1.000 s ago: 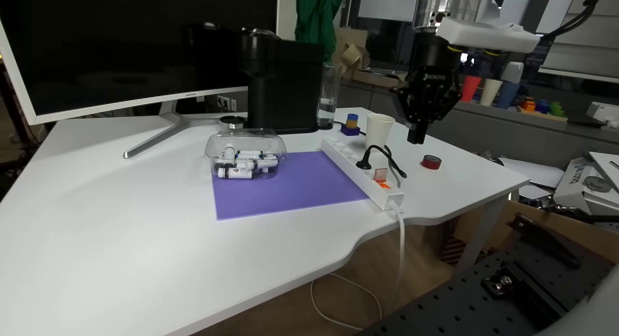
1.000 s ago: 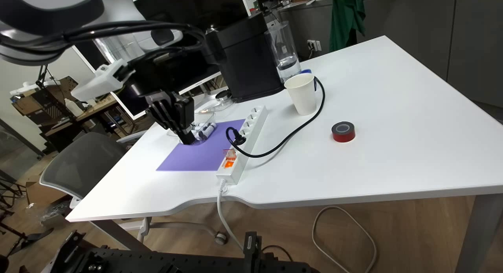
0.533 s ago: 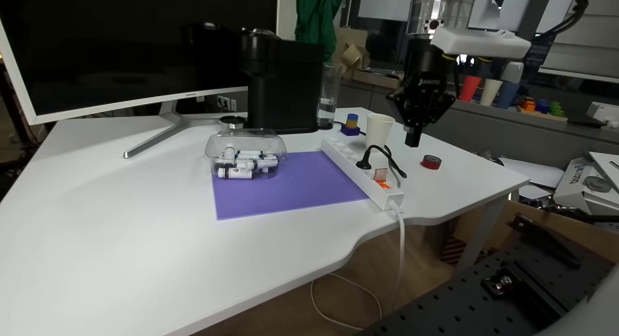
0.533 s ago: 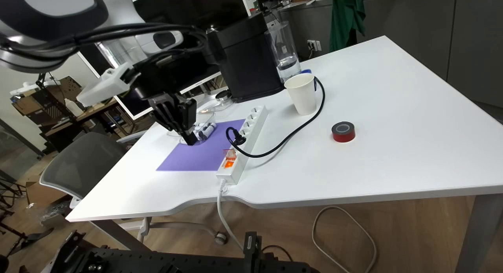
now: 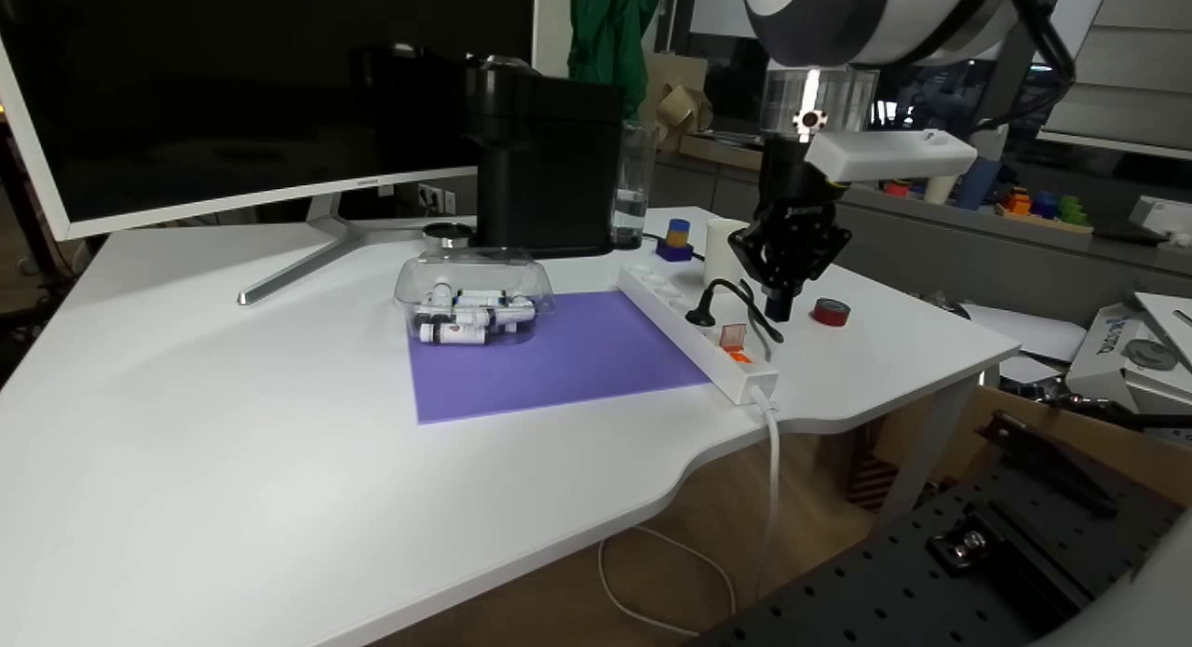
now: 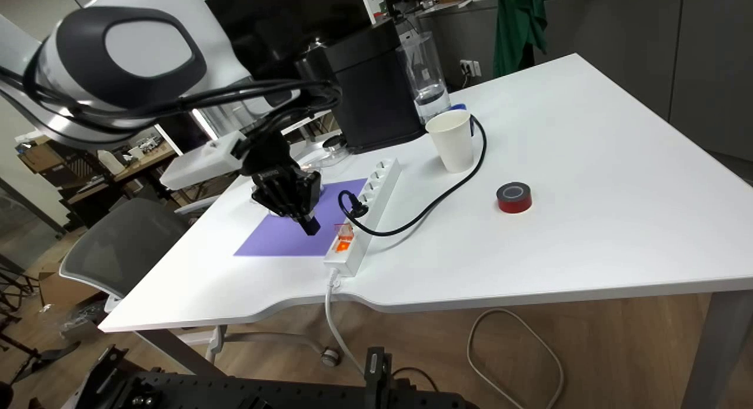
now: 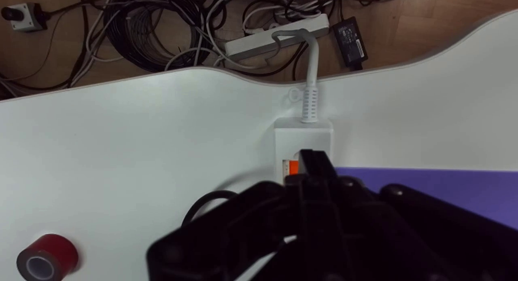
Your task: Turn off the switch of the adapter
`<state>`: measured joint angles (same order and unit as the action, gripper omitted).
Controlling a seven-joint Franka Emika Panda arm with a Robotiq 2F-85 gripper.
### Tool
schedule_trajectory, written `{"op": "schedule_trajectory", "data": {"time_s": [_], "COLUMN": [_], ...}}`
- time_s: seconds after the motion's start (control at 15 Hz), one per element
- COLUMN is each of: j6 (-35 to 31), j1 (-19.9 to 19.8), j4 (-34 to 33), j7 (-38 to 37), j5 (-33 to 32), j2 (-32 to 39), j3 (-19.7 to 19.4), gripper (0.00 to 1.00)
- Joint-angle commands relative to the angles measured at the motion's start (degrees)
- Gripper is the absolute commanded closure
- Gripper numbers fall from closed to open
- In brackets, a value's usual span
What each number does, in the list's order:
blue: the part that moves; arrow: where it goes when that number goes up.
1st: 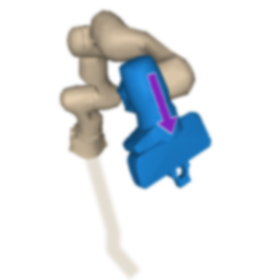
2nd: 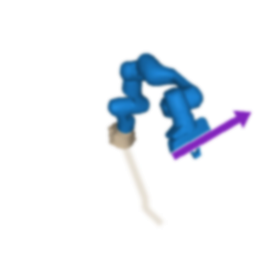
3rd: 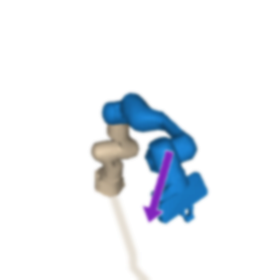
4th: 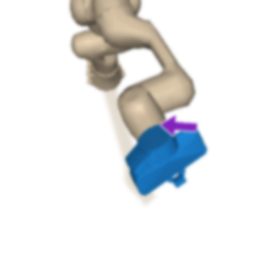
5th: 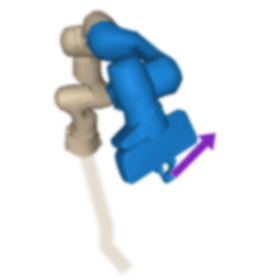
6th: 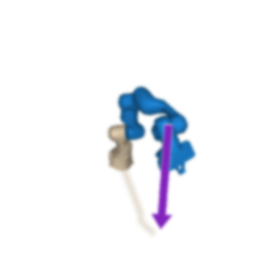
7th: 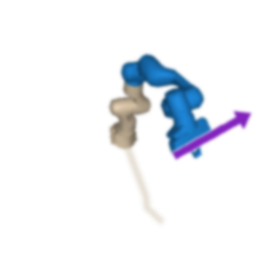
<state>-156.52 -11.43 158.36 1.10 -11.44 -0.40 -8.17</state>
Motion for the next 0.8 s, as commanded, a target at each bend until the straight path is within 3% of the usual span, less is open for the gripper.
{"op": "schedule_trajectory", "data": {"time_s": [0.0,0.73], "j6": [-3.32,-6.61], "j1": [0.51,3.36], "j4": [-2.65,-6.41], "j7": [-2.49,-0.93], "j5": [-2.78,-0.61], "j2": [5.16,13.35], "j3": [-1.02,-2.71], "gripper": [1.00,1.00]}}
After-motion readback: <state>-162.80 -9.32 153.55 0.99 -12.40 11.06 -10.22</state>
